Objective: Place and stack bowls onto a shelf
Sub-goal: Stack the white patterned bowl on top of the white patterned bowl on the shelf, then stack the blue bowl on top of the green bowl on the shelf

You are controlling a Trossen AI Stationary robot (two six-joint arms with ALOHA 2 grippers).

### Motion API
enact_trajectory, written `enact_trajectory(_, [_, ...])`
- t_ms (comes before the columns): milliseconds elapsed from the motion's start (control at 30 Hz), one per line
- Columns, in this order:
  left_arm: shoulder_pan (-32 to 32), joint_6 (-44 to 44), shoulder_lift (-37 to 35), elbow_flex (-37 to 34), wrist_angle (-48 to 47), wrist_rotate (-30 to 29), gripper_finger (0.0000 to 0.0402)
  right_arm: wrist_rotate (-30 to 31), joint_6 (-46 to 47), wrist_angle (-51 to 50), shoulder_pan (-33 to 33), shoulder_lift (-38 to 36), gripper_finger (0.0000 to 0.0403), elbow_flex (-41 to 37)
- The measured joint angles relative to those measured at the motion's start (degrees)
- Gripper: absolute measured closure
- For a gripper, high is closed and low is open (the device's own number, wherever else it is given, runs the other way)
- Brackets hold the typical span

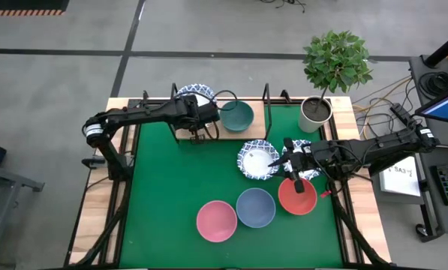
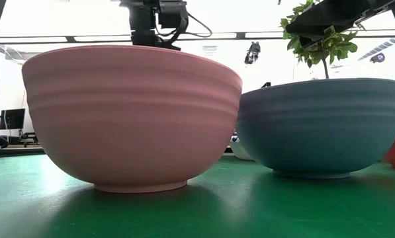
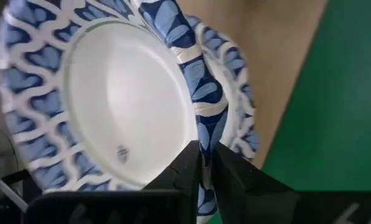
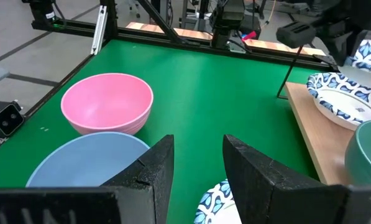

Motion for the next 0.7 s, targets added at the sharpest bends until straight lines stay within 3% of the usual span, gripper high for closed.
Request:
enact_trajectory(467, [2.3,-0.9,0.0,0.0,1.8,-0.1,0.0318,0.0,0.5,0.0,0.0,0.0,0.0275,0.0])
enact_trajectory(700, [1.9,-3.5,0.0,0.1,-0.6,3.8,0.0296,0.0,0.6,0.0,0.0,0.0,0.0275,0.0])
